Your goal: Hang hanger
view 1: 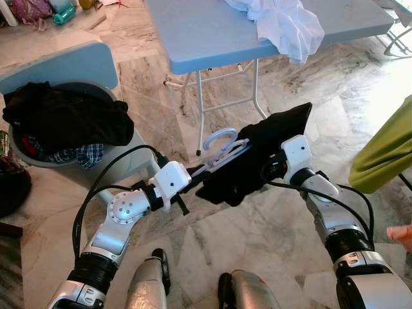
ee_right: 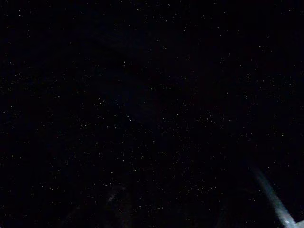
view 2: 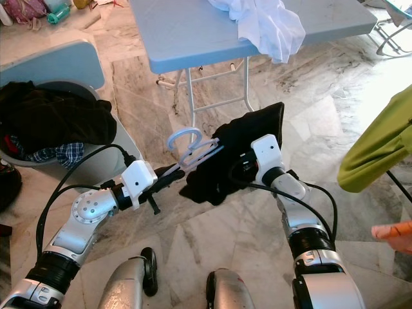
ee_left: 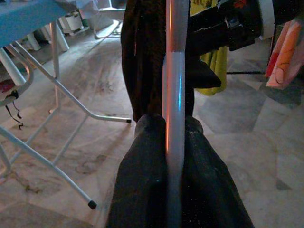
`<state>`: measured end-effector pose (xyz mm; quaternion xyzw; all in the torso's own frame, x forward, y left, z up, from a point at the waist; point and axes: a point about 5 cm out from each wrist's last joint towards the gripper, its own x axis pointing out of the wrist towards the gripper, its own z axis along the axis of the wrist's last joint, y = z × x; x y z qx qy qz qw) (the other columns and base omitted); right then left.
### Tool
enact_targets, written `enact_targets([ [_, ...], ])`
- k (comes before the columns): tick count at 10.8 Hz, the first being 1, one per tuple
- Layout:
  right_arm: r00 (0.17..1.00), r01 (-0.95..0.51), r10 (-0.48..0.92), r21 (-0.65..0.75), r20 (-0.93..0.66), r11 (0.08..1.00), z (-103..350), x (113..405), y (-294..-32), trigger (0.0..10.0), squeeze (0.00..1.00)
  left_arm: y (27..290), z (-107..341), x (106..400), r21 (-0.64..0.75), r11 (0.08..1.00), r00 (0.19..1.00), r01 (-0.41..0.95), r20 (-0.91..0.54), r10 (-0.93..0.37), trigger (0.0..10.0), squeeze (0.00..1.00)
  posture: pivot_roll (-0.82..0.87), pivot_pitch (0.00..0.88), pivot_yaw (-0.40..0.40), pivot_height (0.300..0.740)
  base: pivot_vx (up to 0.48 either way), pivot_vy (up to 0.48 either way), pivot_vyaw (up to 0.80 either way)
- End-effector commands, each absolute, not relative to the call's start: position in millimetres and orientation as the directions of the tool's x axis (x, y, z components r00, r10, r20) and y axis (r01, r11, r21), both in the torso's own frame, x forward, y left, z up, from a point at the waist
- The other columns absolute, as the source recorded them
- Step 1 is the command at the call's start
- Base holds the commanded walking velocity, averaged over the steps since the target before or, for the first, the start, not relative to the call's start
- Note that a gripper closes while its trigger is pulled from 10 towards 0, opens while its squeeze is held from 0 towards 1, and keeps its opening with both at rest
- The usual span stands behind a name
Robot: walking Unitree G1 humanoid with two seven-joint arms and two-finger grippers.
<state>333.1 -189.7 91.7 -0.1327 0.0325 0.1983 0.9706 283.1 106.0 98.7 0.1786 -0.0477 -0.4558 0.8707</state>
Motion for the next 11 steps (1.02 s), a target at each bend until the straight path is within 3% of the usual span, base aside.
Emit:
enact_targets([
  [1,0.928,-0.372,0.354,-0.236,-0.115,0.898,92.9,334.2,-194.3,0.0,0.00,101.3,101.9,280.6,0.357,0.500,0.555,0.789,-0.063,-0.830,0.0,0.00,0.00,0.215,-0.046,0.740,0.000,0.000,0.00],
  [5,0.952,-0.303,0.304,-0.231,-0.032,0.925,104.3,336.5,-200.0,0.0,0.00,101.6,101.5,279.4,0.356,0.502,0.553,0.788,-0.054,-0.831,0.0,0.00,0.00,0.214,-0.052,0.740,0.000,0.000,0.00],
  [8,0.980,-0.131,0.146,-0.107,0.138,0.986,129.2,336.8,-217.8,0.0,0.00,107.9,96.3,278.3,0.362,0.516,0.576,0.776,-0.072,-0.815,0.0,0.00,-0.01,0.215,-0.051,0.740,0.000,0.000,0.00],
  [11,0.966,0.021,0.000,-0.080,0.257,0.997,148.3,334.6,-228.9,0.0,0.00,117.4,85.7,274.6,0.367,0.524,0.597,0.768,-0.115,-0.794,0.0,0.00,-0.01,0.209,-0.047,0.740,0.000,0.000,0.00],
])
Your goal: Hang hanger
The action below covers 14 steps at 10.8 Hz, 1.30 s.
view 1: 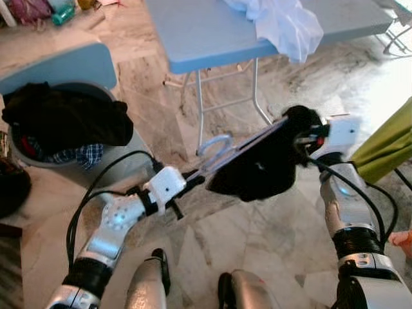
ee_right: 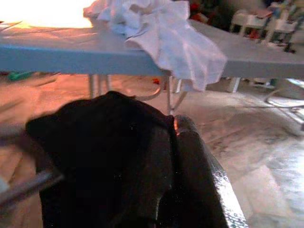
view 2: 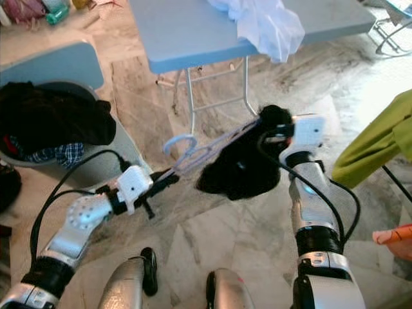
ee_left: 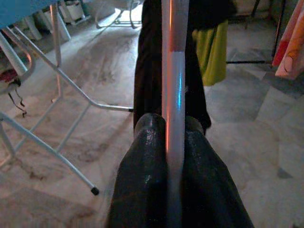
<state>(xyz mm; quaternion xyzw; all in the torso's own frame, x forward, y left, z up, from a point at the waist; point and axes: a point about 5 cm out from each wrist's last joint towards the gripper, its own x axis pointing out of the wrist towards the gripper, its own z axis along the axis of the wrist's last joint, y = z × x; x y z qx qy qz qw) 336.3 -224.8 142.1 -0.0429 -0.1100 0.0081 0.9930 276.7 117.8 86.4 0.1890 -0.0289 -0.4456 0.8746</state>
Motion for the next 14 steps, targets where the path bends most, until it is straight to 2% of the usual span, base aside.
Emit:
enact_targets([
  [1,0.962,0.058,-0.034,-0.081,0.270,0.995,151.9,336.2,-231.3,0.0,0.00,118.4,85.1,273.2,0.367,0.524,0.597,0.769,-0.117,-0.794,0.0,0.00,0.00,0.207,-0.045,0.740,0.000,0.000,0.00],
  [4,0.941,0.211,-0.167,-0.125,0.292,0.969,162.5,342.7,-241.7,0.0,0.00,128.5,82.0,257.5,0.338,0.545,0.611,0.767,-0.124,-0.782,0.0,0.00,0.01,0.210,-0.037,0.740,0.000,0.000,0.00],
  [6,0.929,0.289,-0.236,-0.164,0.284,0.943,159.7,342.0,-251.5,0.0,0.00,137.5,74.5,229.4,0.284,0.580,0.630,0.764,-0.134,-0.765,0.0,0.00,0.02,0.214,-0.034,0.740,0.000,0.000,0.00],
  [8,0.930,0.304,-0.246,-0.194,0.273,0.933,153.4,336.7,-256.5,0.0,0.00,147.6,71.8,214.8,0.245,0.680,0.716,0.691,-0.109,-0.689,0.0,0.00,0.05,0.224,-0.043,0.740,0.000,0.000,0.00],
  [9,0.936,0.295,-0.239,-0.204,0.260,0.934,148.8,332.9,-258.7,0.0,0.00,153.8,74.5,219.0,0.267,0.780,0.817,0.567,-0.058,-0.574,0.4,0.00,0.05,0.224,-0.050,0.740,0.000,0.000,0.00],
  [10,0.945,0.273,-0.222,-0.203,0.242,0.940,140.9,326.5,-259.1,0.0,0.00,158.3,80.5,225.9,0.314,0.856,0.898,0.412,0.017,-0.439,4.2,0.00,0.05,0.222,-0.058,0.740,0.000,0.000,0.00],
  [11,0.955,0.235,-0.191,-0.188,0.227,0.954,131.6,317.3,-256.2,0.0,0.00,165.0,82.0,232.3,0.350,0.901,0.958,0.256,0.034,-0.285,10.0,0.00,0.05,0.221,-0.061,0.740,0.000,0.000,0.00],
  [13,0.967,0.159,-0.122,-0.158,0.222,0.975,119.1,297.8,-242.1,0.0,0.00,177.2,83.7,236.0,0.289,0.955,0.993,0.072,0.073,-0.097,10.0,0.00,0.03,0.216,-0.063,0.740,0.000,0.000,0.00],
  [14,0.971,0.121,-0.083,-0.161,0.226,0.979,117.2,291.0,-232.4,0.0,0.00,178.5,84.8,237.7,0.236,0.971,0.995,0.043,0.078,-0.064,10.0,0.00,0.03,0.216,-0.060,0.740,0.000,0.000,0.00],
])
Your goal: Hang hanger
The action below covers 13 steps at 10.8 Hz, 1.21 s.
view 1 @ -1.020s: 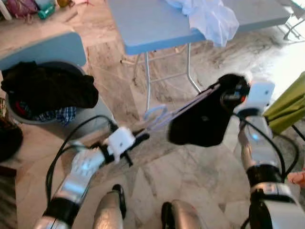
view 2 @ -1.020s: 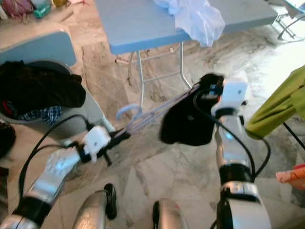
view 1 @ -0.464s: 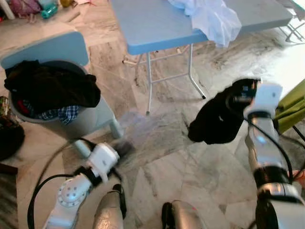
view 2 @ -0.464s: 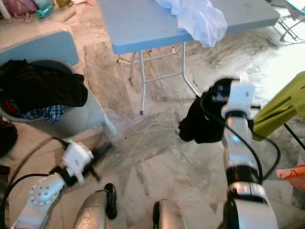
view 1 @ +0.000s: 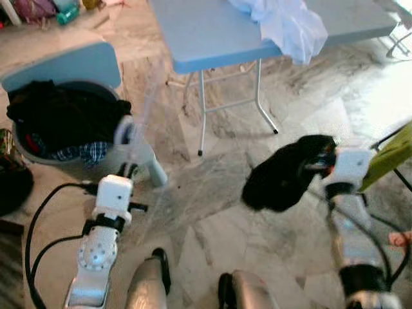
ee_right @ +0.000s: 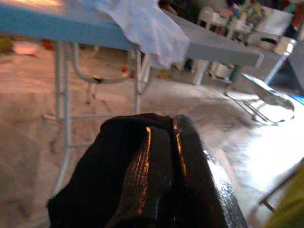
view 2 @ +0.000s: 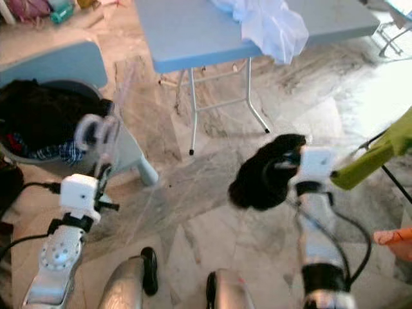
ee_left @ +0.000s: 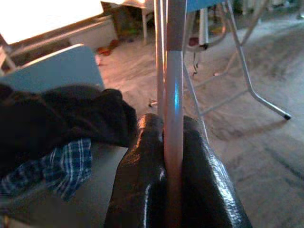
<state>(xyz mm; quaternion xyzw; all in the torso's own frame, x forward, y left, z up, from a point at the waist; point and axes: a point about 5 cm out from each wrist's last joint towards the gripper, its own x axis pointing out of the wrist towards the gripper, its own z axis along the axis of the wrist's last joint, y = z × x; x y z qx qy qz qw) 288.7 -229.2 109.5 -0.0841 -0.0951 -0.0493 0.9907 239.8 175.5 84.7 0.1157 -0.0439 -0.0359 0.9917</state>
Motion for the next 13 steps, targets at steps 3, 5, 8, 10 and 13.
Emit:
enact_targets([
  [3,0.964,0.110,-0.070,-0.145,0.258,0.983,129.0,291.5,-225.6,0.0,0.00,162.4,110.4,250.9,0.183,0.980,0.980,0.076,0.169,-0.108,10.0,0.00,0.02,0.204,-0.045,0.740,0.105,0.000,0.00],
  [5,0.963,0.117,-0.076,-0.147,0.258,0.982,133.0,292.9,-224.6,0.0,0.00,165.8,109.4,253.0,0.168,0.984,0.983,0.066,0.159,-0.093,10.0,0.00,0.03,0.191,-0.051,0.740,0.341,0.000,0.00],
  [8,0.965,0.109,-0.067,-0.154,0.254,0.982,134.4,295.1,-222.1,0.0,0.00,165.2,111.4,255.5,0.167,0.984,0.982,0.058,0.167,-0.086,10.0,0.00,0.03,0.173,-0.057,0.740,0.429,0.000,0.00],
  [10,0.966,0.111,-0.071,-0.152,0.248,0.982,133.0,295.8,-221.5,0.0,0.00,170.7,113.5,258.3,0.177,0.983,0.982,0.050,0.171,-0.081,10.0,0.00,0.04,0.164,-0.051,0.740,0.476,0.000,0.00],
  [13,0.968,0.101,-0.066,-0.135,0.242,0.986,131.2,298.3,-215.3,0.0,0.00,175.7,116.3,263.2,0.189,0.981,0.981,0.039,0.180,-0.074,10.0,0.00,0.04,0.150,-0.050,0.740,0.467,0.000,0.00],
])
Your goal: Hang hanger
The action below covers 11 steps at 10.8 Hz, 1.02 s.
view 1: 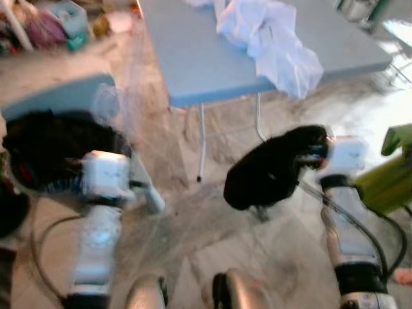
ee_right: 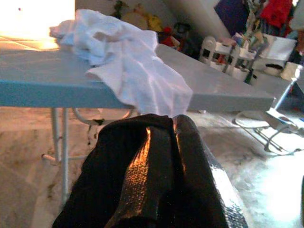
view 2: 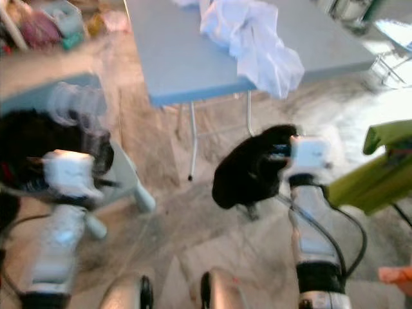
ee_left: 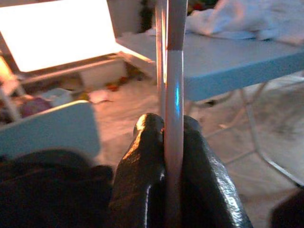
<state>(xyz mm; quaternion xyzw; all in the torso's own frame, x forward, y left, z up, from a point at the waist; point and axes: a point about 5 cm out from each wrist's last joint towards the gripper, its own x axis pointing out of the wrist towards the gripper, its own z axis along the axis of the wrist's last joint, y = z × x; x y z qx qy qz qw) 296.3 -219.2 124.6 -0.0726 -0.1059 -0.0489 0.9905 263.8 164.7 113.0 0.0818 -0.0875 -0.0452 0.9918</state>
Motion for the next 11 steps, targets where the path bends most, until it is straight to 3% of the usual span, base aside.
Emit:
enact_targets([
  [1,0.968,0.099,-0.064,-0.134,0.244,0.986,131.8,299.7,-214.0,0.0,0.00,174.3,116.6,264.4,0.189,0.981,0.980,0.040,0.182,-0.075,10.0,0.00,0.04,0.147,-0.050,0.740,0.465,0.000,0.00],
  [5,0.966,0.083,-0.047,-0.131,0.256,0.988,135.0,304.2,-210.3,0.0,0.00,174.3,116.9,266.8,0.188,0.982,0.982,0.014,0.185,-0.050,10.0,0.00,0.05,0.156,-0.057,0.740,0.408,-0.147,0.00],
  [11,0.963,0.065,-0.026,-0.138,0.269,0.988,139.0,306.4,-208.7,0.0,0.00,170.4,117.3,268.3,0.198,0.980,0.980,-0.008,0.195,-0.031,10.0,0.00,0.04,0.163,-0.064,0.740,0.000,-0.449,0.00],
])
